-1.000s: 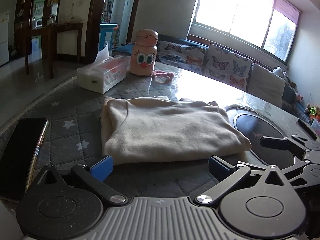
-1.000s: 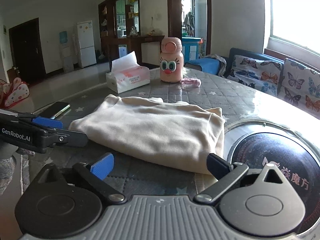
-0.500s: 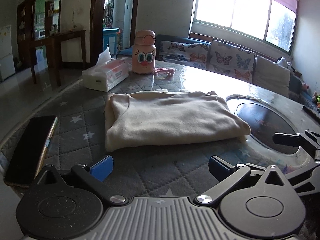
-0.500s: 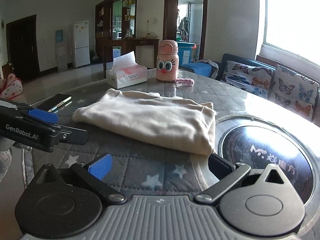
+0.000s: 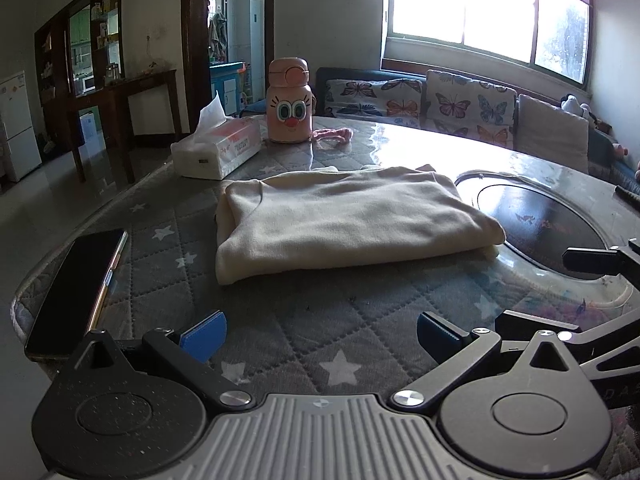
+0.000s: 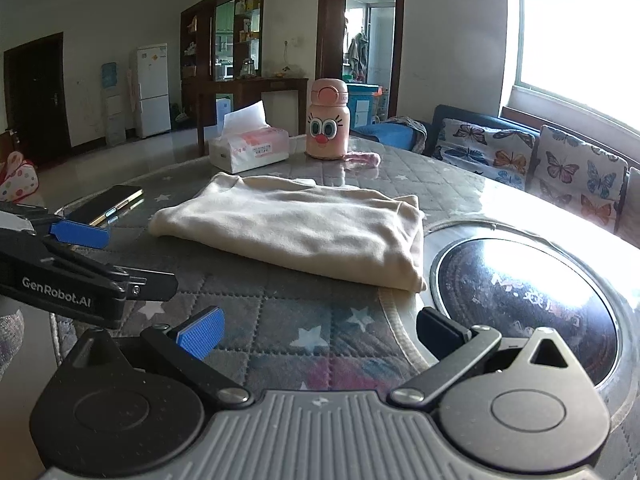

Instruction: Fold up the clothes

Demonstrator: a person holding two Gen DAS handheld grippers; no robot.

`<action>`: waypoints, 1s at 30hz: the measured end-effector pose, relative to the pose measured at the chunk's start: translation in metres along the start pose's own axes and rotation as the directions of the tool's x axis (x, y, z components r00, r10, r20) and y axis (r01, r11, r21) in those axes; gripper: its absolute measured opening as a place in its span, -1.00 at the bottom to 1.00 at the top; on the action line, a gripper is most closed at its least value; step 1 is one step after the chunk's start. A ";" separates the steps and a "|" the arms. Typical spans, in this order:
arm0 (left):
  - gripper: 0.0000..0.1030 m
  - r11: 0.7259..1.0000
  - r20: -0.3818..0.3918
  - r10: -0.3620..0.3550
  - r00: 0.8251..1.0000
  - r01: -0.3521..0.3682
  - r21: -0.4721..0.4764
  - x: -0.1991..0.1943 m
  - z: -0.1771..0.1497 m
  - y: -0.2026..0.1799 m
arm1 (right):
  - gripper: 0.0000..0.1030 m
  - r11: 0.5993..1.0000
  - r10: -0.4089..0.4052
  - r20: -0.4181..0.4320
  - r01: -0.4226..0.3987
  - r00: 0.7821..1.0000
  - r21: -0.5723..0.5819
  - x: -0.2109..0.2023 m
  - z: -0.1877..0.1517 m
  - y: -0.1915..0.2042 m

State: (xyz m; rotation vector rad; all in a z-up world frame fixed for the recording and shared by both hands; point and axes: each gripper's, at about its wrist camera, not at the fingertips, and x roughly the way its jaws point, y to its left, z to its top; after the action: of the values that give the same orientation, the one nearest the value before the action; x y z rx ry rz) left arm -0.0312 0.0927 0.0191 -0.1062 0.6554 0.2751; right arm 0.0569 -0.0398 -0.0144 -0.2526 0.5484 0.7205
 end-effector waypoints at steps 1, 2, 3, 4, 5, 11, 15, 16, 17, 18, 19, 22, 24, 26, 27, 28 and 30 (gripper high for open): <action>1.00 1.000 0.001 0.000 1.000 0.000 -0.001 -0.001 -0.001 0.000 | 1.00 1.000 -0.002 -0.001 0.002 1.000 -0.002 0.000 0.000 0.001; 1.00 1.000 0.003 0.000 1.000 0.000 -0.001 -0.001 -0.001 0.000 | 1.00 1.000 -0.003 -0.002 0.003 1.000 -0.002 0.000 -0.001 0.002; 1.00 1.000 0.005 0.002 1.000 -0.002 0.000 -0.002 -0.002 0.000 | 1.00 1.000 -0.005 -0.004 0.005 1.000 -0.002 0.000 -0.001 0.002; 1.00 1.000 0.007 0.006 1.000 -0.006 0.002 -0.002 -0.002 0.000 | 1.00 1.000 -0.006 -0.006 0.006 1.000 0.001 0.000 -0.001 0.002; 1.00 1.000 0.008 0.010 1.000 -0.010 0.003 -0.002 -0.003 0.000 | 1.00 1.000 -0.007 -0.010 0.007 1.000 0.005 0.000 -0.001 0.003; 1.00 1.000 0.008 0.019 1.000 -0.019 -0.006 -0.002 -0.004 0.004 | 1.00 1.000 -0.009 -0.036 0.010 0.999 0.028 0.002 -0.003 0.002; 1.00 1.000 0.010 0.020 1.000 -0.020 -0.007 -0.003 -0.005 0.003 | 1.00 0.999 -0.002 -0.045 0.005 0.999 0.049 0.003 -0.004 0.000; 1.00 1.000 0.010 0.020 1.000 -0.020 -0.007 -0.003 -0.005 0.003 | 1.00 0.999 -0.001 -0.046 0.004 0.999 0.052 0.003 -0.005 0.000; 1.00 1.000 0.010 0.020 1.000 -0.020 -0.007 -0.003 -0.005 0.003 | 1.00 0.998 -0.002 -0.046 0.004 0.999 0.055 0.003 -0.005 0.000; 1.00 1.000 0.011 0.020 1.000 -0.020 -0.007 -0.003 -0.005 0.002 | 1.00 0.998 -0.004 -0.047 0.006 0.999 0.057 0.003 -0.005 0.000; 1.00 1.000 0.011 0.020 1.000 -0.020 -0.006 -0.003 -0.005 0.002 | 1.00 0.998 -0.006 -0.047 0.008 0.999 0.061 0.004 -0.004 0.000; 1.00 1.000 0.009 0.020 1.000 -0.020 -0.004 -0.003 -0.005 0.001 | 1.00 0.997 -0.004 -0.052 0.008 0.999 0.070 0.005 -0.005 -0.001; 1.00 1.000 0.007 0.019 1.000 -0.019 -0.003 -0.003 -0.005 0.000 | 1.00 0.997 -0.002 -0.058 0.006 0.998 0.079 0.006 -0.006 -0.002; 1.00 1.000 0.006 0.018 1.000 -0.018 -0.003 -0.002 -0.006 -0.002 | 1.00 0.996 0.001 -0.060 0.004 0.998 0.085 0.006 -0.006 -0.003; 1.00 1.000 0.006 0.019 1.000 -0.019 -0.003 -0.002 -0.006 -0.002 | 1.00 0.996 0.001 -0.061 0.004 0.998 0.087 0.007 -0.006 -0.003; 1.00 1.000 0.006 0.020 1.000 -0.020 -0.002 -0.002 -0.006 -0.003 | 1.00 0.996 0.001 -0.063 0.004 0.998 0.089 0.007 -0.007 -0.003; 1.00 1.000 0.005 0.020 1.000 -0.020 -0.004 -0.002 -0.006 -0.003 | 1.00 0.996 0.001 -0.066 0.005 0.998 0.094 0.008 -0.007 -0.003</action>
State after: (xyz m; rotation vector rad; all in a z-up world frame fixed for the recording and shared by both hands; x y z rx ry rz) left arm -0.0351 0.0886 0.0158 -0.1030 0.6509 0.2958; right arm 0.0608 -0.0402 -0.0243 -0.1901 0.6434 0.6847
